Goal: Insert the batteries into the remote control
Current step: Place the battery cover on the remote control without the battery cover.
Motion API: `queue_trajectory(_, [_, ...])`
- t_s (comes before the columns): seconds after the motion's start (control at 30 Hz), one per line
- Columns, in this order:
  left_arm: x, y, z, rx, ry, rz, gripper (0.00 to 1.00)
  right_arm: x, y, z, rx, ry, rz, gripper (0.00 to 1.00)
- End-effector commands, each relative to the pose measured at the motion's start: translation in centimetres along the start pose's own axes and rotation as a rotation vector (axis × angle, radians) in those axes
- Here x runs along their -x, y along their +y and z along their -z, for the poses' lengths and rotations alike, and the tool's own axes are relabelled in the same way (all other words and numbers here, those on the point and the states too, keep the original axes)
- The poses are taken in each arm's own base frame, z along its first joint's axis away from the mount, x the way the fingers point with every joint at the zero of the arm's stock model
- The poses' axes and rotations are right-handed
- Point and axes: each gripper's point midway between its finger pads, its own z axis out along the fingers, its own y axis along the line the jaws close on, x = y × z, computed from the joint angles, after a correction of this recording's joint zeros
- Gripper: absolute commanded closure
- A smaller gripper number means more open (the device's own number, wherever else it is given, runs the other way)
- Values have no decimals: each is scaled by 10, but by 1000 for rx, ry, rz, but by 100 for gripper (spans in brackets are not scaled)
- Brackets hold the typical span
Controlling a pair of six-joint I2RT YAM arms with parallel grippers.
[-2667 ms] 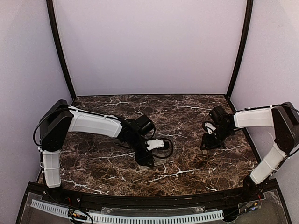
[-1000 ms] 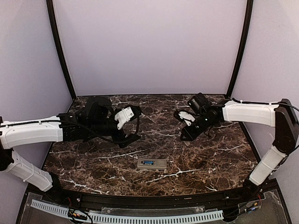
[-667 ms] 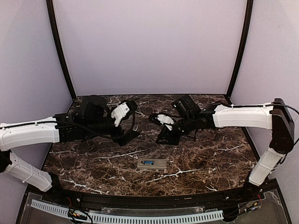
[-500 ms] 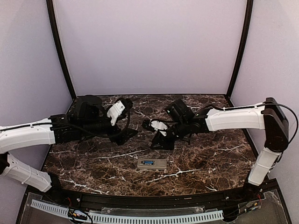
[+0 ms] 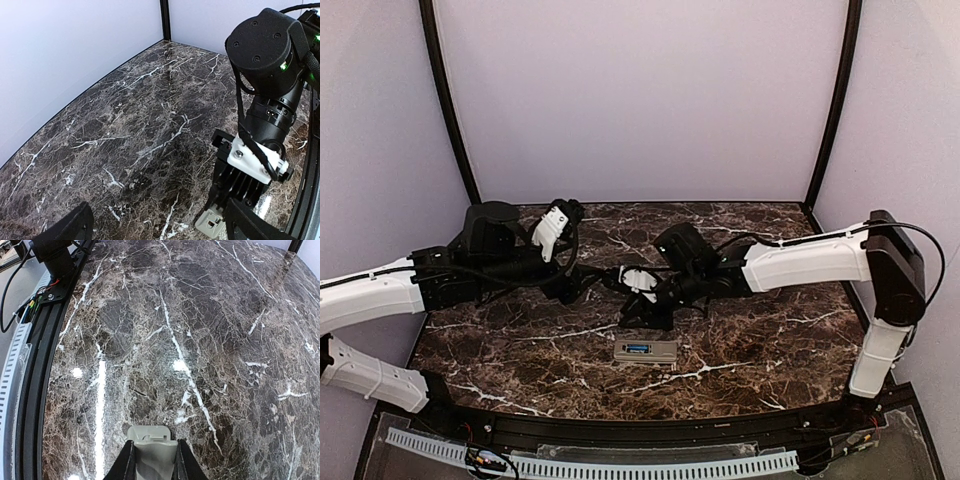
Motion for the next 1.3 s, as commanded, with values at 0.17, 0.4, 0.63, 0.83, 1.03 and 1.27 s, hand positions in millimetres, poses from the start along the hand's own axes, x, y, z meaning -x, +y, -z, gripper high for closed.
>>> queue_trajectory(0.17, [-3, 5, 2, 18, -12, 19, 8, -15, 11, -20, -8, 12, 53, 81])
queue_trajectory(0.4, [-9, 5, 2, 21, 1, 20, 8, -31, 13, -32, -8, 73, 55, 83])
queue_trajectory(0.63, [-9, 11, 4, 49, 1, 40, 8, -44, 11, -32, -27, 125, 39, 84])
queue_trajectory(0.83, [-12, 15, 1, 59, 13, 53, 7, -50, 14, -31, -35, 151, 33, 84])
queue_trajectory(1.03, [-11, 16, -1, 60, 17, 66, 6, -56, 15, -32, -37, 161, 27, 85])
queue_trajectory(1.27, [-14, 18, -1, 61, 23, 76, 6, -65, 16, -31, -40, 181, 17, 85])
